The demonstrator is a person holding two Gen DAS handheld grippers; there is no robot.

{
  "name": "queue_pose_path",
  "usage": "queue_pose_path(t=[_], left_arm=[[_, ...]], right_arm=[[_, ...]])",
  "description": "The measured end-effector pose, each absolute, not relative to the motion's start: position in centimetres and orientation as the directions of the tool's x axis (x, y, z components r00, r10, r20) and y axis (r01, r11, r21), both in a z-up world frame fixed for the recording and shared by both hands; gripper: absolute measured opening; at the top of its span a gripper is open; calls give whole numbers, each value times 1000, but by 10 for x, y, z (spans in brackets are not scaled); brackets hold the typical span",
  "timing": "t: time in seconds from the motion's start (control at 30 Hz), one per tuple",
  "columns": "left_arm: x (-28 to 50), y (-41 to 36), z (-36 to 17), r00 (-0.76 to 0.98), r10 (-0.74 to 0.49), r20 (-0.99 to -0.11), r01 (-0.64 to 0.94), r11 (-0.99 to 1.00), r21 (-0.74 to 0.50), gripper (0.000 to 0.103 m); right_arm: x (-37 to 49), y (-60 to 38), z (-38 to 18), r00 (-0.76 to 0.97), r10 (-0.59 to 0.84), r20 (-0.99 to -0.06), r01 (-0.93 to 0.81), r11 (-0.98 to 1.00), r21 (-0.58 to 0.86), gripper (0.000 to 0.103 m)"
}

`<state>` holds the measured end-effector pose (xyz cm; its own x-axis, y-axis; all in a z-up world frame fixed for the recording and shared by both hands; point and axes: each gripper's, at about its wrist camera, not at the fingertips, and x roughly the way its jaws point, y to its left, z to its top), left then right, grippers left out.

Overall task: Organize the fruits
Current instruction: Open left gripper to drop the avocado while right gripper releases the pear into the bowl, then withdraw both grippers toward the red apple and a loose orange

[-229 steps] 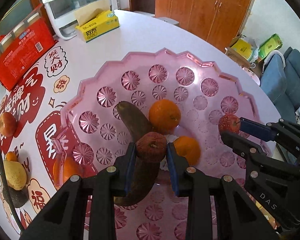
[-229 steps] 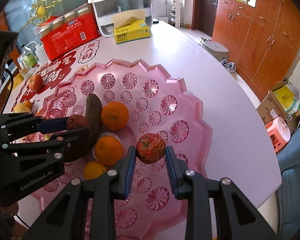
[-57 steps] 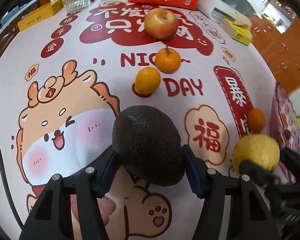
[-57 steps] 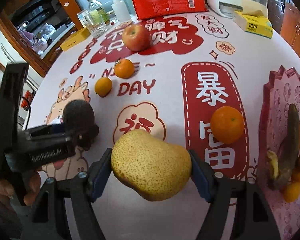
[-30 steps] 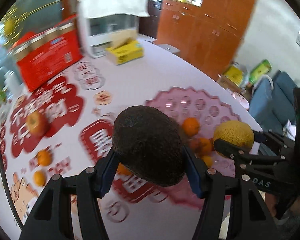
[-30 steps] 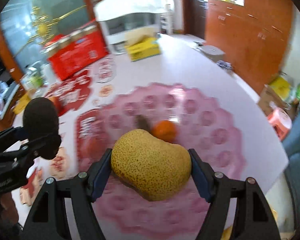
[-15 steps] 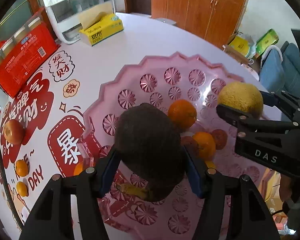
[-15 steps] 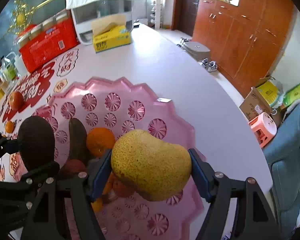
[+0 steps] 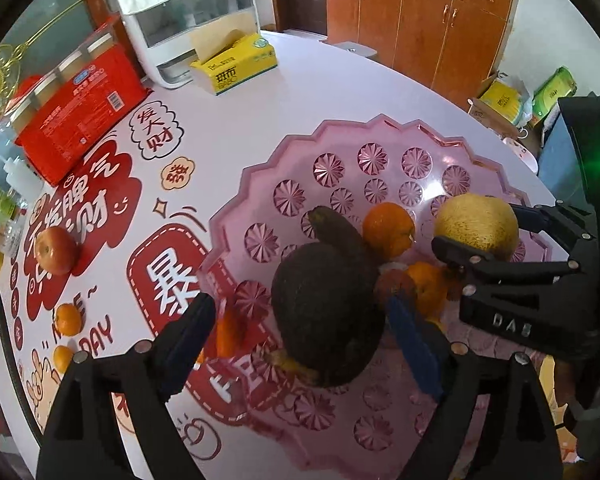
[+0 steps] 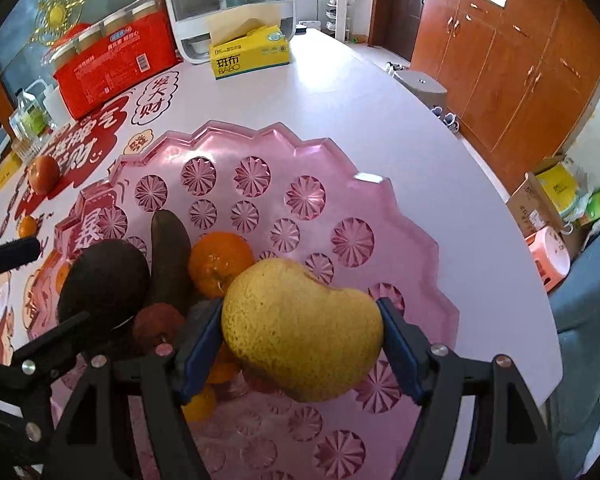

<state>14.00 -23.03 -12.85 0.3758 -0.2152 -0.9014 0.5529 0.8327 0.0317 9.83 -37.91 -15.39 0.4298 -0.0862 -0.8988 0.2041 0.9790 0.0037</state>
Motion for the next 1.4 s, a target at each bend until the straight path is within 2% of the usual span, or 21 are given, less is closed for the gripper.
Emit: queue_pose_path(t=[0.27,0.43,0.8,1.03,1.4], left_arm=[[127,-208,-115,385,-198,-902,519,854,34,93],[124,-193,-109,397,-189,-898,498,866,38,93],[107,-149,-81,411,-225,-883,478,878,-2,93],[93,-118,-65,427,-230,-875,464,886,-7,93],[88,-46,-13,502,-234,-833,432,902,7,93]], right_arm=[[91,-388,-146,459,-51,-887,271,959,85,75],[91,-377,-137,482,-94,-871,272,961,46,87],[79,-349,-113,479,-70,-875,288,954,81,87],[63,-317,-80,547,-137,-826,263,965,14,87],[61,-259,-38,619,-41,-784,145,987,63,86]])
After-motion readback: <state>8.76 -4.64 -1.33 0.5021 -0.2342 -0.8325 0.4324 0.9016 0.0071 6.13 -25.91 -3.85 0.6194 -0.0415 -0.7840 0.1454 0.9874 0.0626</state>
